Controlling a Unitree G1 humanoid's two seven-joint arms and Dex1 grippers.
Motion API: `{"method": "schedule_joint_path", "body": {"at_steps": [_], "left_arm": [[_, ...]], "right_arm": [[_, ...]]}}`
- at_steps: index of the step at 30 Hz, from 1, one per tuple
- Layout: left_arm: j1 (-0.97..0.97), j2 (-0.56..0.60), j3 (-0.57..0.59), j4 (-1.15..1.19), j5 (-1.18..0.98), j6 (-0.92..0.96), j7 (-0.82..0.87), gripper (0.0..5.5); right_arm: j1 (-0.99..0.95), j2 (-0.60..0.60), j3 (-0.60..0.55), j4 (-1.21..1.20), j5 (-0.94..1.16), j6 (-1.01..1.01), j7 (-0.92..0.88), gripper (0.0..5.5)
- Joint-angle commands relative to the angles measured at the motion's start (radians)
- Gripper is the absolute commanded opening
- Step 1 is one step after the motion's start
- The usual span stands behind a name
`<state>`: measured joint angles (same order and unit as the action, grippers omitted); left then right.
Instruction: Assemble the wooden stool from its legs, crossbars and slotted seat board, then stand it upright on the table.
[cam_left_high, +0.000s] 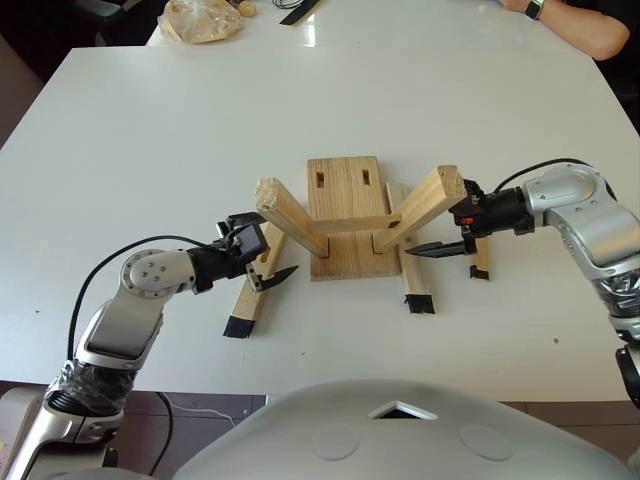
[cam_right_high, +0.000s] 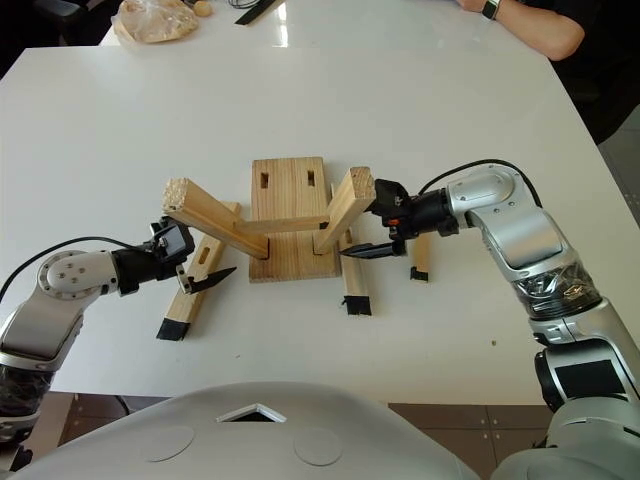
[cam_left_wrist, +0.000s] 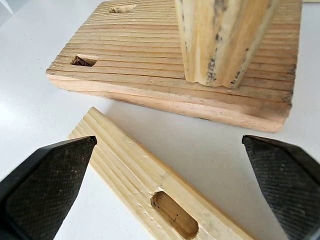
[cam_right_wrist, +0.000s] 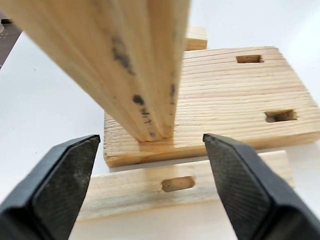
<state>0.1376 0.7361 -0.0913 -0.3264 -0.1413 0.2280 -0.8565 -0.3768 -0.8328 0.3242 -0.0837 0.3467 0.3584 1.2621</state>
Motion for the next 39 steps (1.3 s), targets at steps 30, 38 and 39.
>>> {"method": "schedule_joint_path", "body": {"at_steps": [30, 38, 39], "left_arm": [[0.233, -0.524, -0.01, -0.531, 0.295, 0.116, 0.852, 4.63], [0.135, -0.586, -0.217, -0.438, 0.415, 0.167, 0.844, 4.63], [0.136, -0.581, -0.211, -0.432, 0.419, 0.167, 0.837, 4.63]], "right_arm": [[0.508, 0.559, -0.37, -0.662, -0.133, 0.26, -1.146, 2.83], [0.38, 0.633, -0.008, -0.548, -0.19, 0.323, -1.084, 2.83], [0.381, 0.637, -0.028, -0.532, -0.192, 0.324, -1.089, 2.83]]}}
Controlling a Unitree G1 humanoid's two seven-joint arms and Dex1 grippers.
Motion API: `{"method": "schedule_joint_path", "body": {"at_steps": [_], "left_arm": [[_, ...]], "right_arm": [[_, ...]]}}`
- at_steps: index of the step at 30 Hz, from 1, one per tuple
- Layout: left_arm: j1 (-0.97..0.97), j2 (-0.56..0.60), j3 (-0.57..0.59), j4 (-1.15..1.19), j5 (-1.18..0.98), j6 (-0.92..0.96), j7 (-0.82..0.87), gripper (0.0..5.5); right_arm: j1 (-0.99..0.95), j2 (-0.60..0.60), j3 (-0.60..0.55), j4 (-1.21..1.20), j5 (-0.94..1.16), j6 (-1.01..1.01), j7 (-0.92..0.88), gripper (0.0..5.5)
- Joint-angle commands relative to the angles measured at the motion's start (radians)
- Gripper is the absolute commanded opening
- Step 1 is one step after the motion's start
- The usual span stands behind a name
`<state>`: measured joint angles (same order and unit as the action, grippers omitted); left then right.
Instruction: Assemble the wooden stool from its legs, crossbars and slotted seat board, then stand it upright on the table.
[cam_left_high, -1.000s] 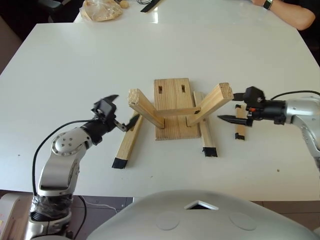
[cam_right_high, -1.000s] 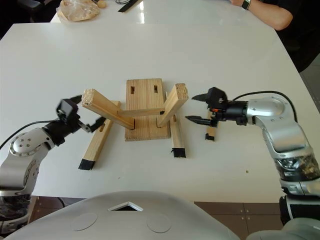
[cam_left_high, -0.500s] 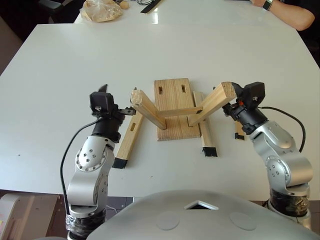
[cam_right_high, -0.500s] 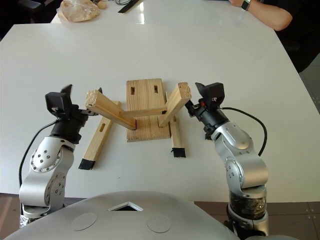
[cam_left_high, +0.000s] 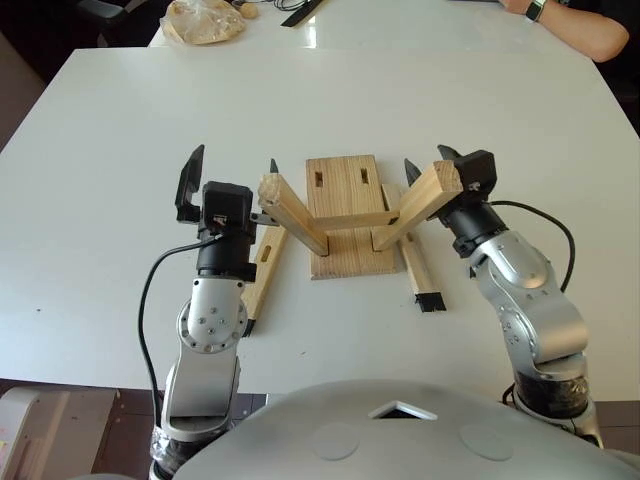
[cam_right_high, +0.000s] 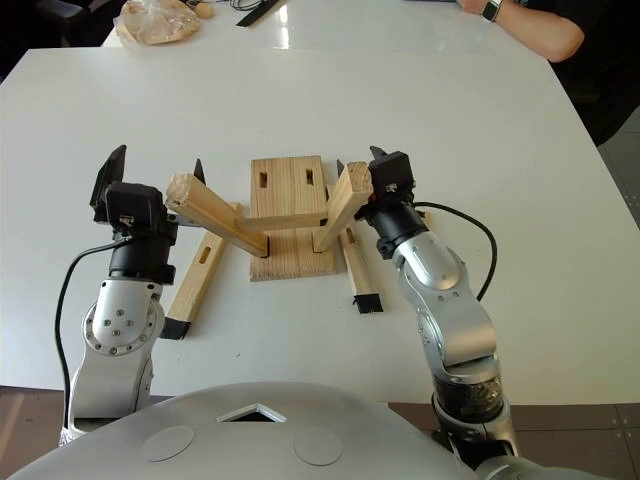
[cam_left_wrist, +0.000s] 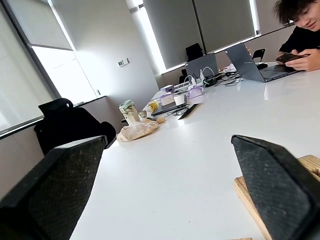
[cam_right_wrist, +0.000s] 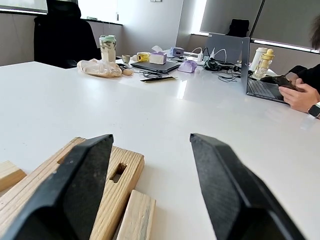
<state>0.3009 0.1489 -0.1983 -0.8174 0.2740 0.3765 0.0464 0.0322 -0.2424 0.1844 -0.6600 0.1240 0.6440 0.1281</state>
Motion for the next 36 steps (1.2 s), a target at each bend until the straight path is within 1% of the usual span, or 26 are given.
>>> {"method": "schedule_joint_path", "body": {"at_steps": [1, 7, 10, 12, 15, 17, 20, 27, 31, 36], "left_arm": [[-0.027, 0.01, -0.094, 0.067, 0.006, 0.017, -0.07, 4.63], [-0.014, 0.036, -0.037, 0.117, -0.007, -0.025, -0.087, 4.63], [-0.001, 0.059, 0.029, 0.181, -0.033, -0.068, -0.099, 4.63], [0.002, 0.069, 0.07, 0.234, -0.056, -0.1, -0.106, 4.63], [0.001, 0.066, 0.112, 0.314, -0.093, -0.143, -0.113, 4.63], [0.0, 0.069, 0.117, 0.359, -0.097, -0.176, -0.116, 4.63], [0.007, 0.071, 0.11, 0.439, -0.103, -0.213, -0.13, 4.63], [0.044, 0.078, 0.092, 0.541, -0.099, -0.261, -0.162, 4.63], [0.046, 0.094, 0.098, 0.578, -0.09, -0.278, -0.166, 4.63], [0.004, 0.121, 0.167, 0.603, -0.109, -0.252, -0.17, 4.63]], "right_arm": [[-0.023, 0.045, 0.097, 0.062, 0.024, 0.034, 0.042, 2.83], [-0.009, 0.028, 0.048, 0.127, -0.001, -0.01, 0.041, 2.83], [-0.019, 0.008, 0.005, 0.176, -0.009, -0.049, 0.054, 2.83], [-0.026, -0.001, -0.002, 0.211, -0.007, -0.059, 0.074, 2.83], [-0.026, 0.02, 0.002, 0.247, 0.017, -0.057, 0.1, 2.83], [-0.023, 0.023, 0.016, 0.265, 0.022, -0.057, 0.123, 2.83], [-0.025, -0.006, 0.032, 0.311, 0.012, -0.069, 0.165, 2.83], [-0.03, -0.094, -0.012, 0.458, -0.028, -0.131, 0.226, 2.83], [-0.025, -0.149, -0.043, 0.57, -0.06, -0.204, 0.241, 2.83], [0.0, -0.226, -0.081, 0.631, -0.095, -0.31, 0.259, 2.83]]}}
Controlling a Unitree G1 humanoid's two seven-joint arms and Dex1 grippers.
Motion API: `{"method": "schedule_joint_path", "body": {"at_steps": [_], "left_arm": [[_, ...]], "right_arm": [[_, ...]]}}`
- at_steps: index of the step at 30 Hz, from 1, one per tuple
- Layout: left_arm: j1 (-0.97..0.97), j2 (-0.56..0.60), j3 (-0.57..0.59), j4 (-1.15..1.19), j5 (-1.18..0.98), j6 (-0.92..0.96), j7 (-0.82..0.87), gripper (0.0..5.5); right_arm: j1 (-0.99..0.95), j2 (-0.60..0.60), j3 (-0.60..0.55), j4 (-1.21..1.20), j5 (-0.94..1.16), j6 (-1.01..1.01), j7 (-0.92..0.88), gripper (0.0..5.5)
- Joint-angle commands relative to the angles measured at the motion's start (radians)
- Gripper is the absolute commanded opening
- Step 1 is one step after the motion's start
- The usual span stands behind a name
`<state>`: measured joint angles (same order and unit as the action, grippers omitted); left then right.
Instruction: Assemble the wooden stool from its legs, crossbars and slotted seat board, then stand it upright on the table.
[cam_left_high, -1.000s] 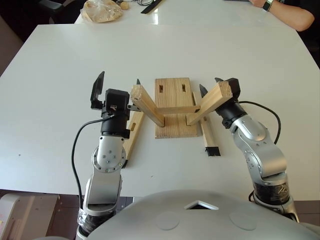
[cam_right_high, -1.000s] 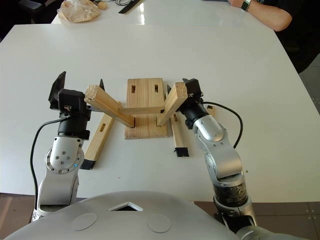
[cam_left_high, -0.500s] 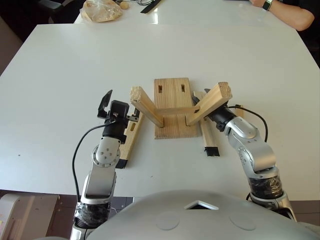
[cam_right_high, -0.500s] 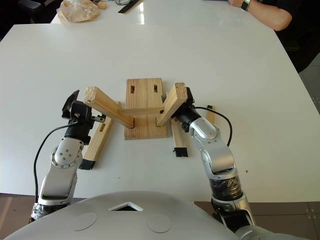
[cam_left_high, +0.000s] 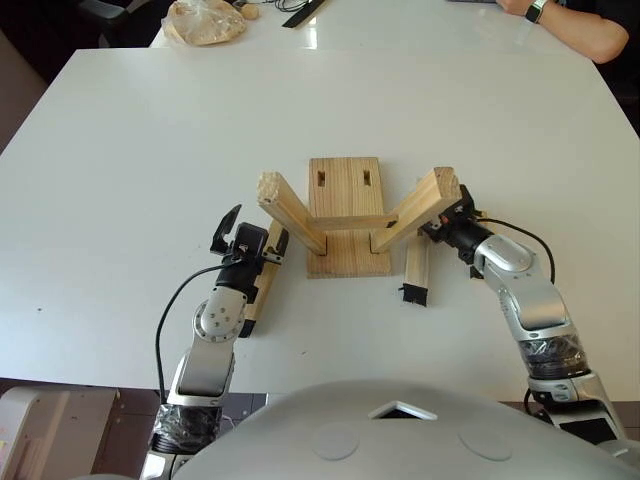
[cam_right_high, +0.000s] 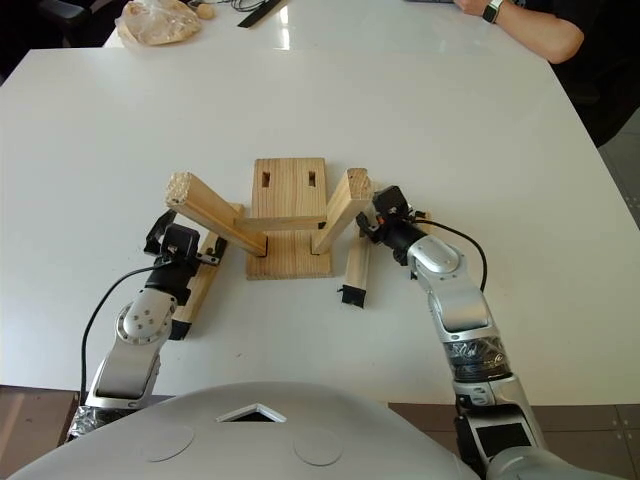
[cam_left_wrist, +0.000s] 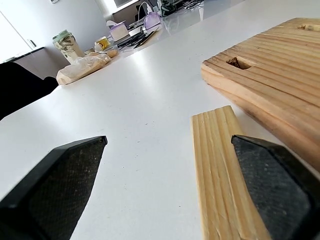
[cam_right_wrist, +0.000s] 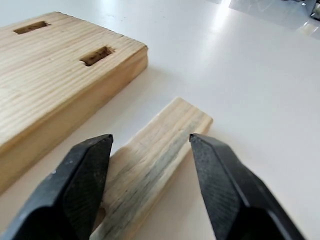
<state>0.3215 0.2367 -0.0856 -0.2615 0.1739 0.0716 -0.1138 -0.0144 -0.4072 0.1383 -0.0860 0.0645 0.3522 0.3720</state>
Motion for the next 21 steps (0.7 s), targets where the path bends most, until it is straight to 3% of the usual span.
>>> {"method": "schedule_joint_path", "body": {"at_steps": [1, 11, 21], "left_arm": [[-0.026, 0.04, 0.071, 0.054, -0.013, 0.056, -0.013, 4.63], [-0.096, 0.147, 0.176, 0.261, -0.016, -0.043, -0.021, 4.63], [-0.168, 0.151, 0.132, 0.276, 0.011, -0.108, -0.037, 4.63]], "right_arm": [[0.051, -0.074, -0.046, 0.06, -0.034, -0.036, 0.024, 2.83], [-0.009, -0.174, -0.081, 0.148, -0.091, -0.213, 0.071, 2.83], [-0.029, -0.021, -0.02, -0.151, 0.046, -0.027, 0.107, 2.83]]}}
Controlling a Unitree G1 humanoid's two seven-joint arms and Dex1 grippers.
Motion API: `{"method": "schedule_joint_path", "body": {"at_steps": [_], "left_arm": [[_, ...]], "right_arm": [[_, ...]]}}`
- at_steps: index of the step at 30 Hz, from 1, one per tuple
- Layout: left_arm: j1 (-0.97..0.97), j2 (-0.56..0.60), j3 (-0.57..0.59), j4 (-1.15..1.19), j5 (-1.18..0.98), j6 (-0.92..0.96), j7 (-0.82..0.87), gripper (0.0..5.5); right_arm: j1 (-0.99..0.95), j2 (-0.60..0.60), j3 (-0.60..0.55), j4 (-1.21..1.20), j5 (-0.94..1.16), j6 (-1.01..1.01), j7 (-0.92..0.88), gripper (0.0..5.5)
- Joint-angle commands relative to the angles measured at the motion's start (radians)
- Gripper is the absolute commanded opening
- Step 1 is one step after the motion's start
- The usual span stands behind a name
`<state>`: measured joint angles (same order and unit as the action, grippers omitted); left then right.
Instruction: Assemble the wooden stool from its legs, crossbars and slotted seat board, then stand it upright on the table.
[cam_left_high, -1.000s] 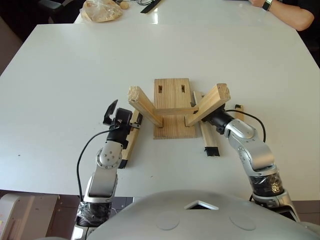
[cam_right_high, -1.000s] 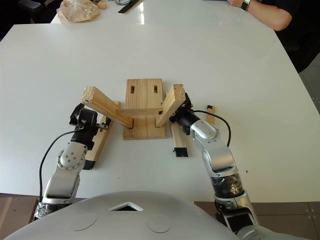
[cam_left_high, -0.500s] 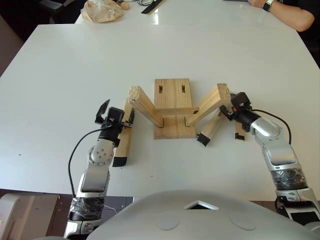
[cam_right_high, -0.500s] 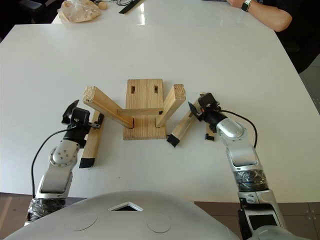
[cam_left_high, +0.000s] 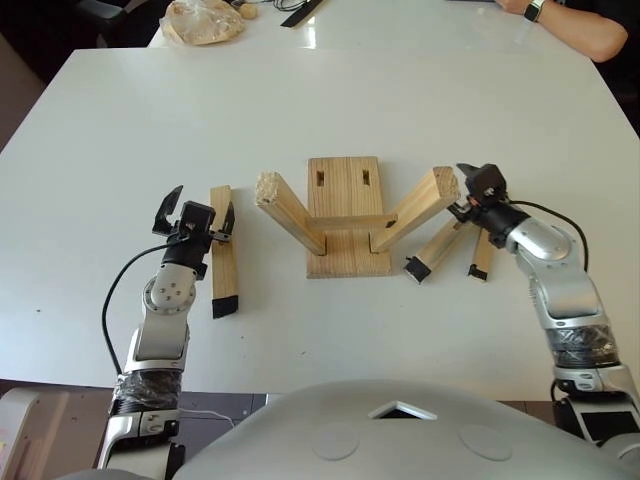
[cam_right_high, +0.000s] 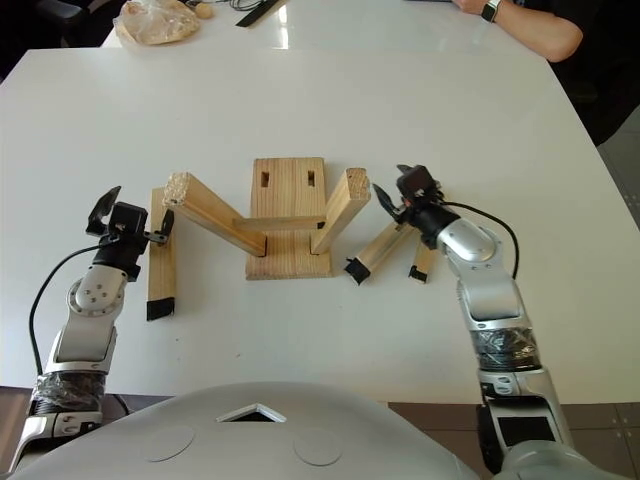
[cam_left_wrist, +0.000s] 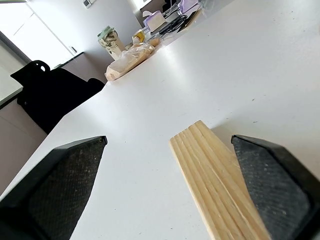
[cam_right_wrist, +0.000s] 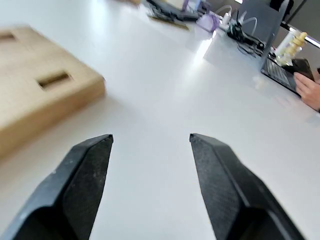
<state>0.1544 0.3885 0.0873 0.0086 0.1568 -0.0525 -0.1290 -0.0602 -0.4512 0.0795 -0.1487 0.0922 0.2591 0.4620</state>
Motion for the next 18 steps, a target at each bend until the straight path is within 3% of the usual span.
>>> {"method": "schedule_joint_path", "body": {"at_steps": [1, 5, 11, 18], "left_arm": [[-0.004, -0.004, -0.048, -0.008, 0.029, 0.018, -0.023, 4.63], [-0.044, -0.022, -0.099, -0.136, 0.072, 0.036, -0.016, 4.63], [-0.173, -0.164, -0.192, -0.376, 0.014, 0.214, -0.041, 4.63], [-0.177, -0.18, -0.212, -0.389, 0.016, 0.273, -0.06, 4.63]], "right_arm": [[0.028, 0.025, 0.05, -0.1, 0.02, 0.08, 0.024, 2.83], [0.074, 0.003, 0.071, -0.056, -0.002, 0.091, 0.043, 2.83], [0.14, -0.093, 0.094, 0.054, -0.057, 0.09, 0.11, 2.83], [0.121, -0.228, 0.023, 0.122, -0.047, 0.048, 0.212, 2.83]]}}
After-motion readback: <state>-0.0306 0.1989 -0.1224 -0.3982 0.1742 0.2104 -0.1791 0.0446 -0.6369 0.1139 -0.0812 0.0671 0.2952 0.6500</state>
